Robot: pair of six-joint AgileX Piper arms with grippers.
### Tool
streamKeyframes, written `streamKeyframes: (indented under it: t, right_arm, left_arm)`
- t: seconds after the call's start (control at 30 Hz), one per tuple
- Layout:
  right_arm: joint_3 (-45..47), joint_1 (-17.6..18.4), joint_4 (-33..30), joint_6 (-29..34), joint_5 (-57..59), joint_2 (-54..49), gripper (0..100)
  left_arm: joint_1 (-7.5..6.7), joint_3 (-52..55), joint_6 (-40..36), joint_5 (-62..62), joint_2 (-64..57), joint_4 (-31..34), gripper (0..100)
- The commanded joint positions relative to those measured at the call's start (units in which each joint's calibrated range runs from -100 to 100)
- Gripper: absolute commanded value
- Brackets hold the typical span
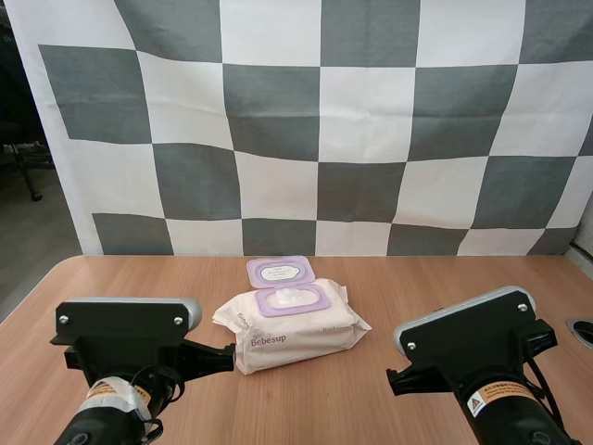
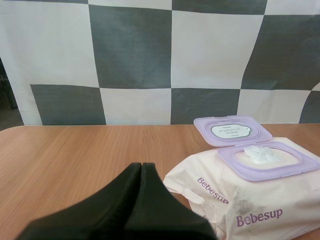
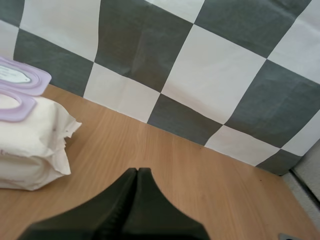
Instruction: Open the wet wipes lid
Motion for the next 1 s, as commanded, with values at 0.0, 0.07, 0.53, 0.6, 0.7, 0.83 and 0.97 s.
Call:
streamKeyframes:
  t: [0.0,0.07,0.53,0.6,0.7,0.83,0.97]
  right_arm:
    - [0.0,0.0,-1.6,-0.1,0.0,0.0,0]
    - [0.0,0.0,-1.5,-0.1,0.0,0.0,0]
    - [0.0,0.0,-1.1,29.9,-0.8,0.0,0]
    - [0.0,0.0,-1.1,29.8,-0.8,0.0,0]
    - [0.0,0.0,0.0,28.8,-0.8,0.0,0]
    - [0.0,0.0,4.9,23.0,-1.0,0.0,0]
    - [0.0,0.0,5.7,20.9,-1.3,0.0,0]
  left_arm:
    - [-0.01,0.0,0.0,0.0,0.0,0.0,0]
    - [-0.01,0.0,0.0,0.0,0.0,0.0,0]
    - [-0.01,0.0,0.0,0.0,0.0,0.0,0]
    - [-0.01,0.0,0.0,0.0,0.0,0.0,0]
    - [-0.01,0.0,0.0,0.0,0.0,0.0,0]
    - [-0.01,0.0,0.0,0.0,0.0,0.0,0]
    - [-0.01,0.0,0.0,0.0,0.0,0.0,0]
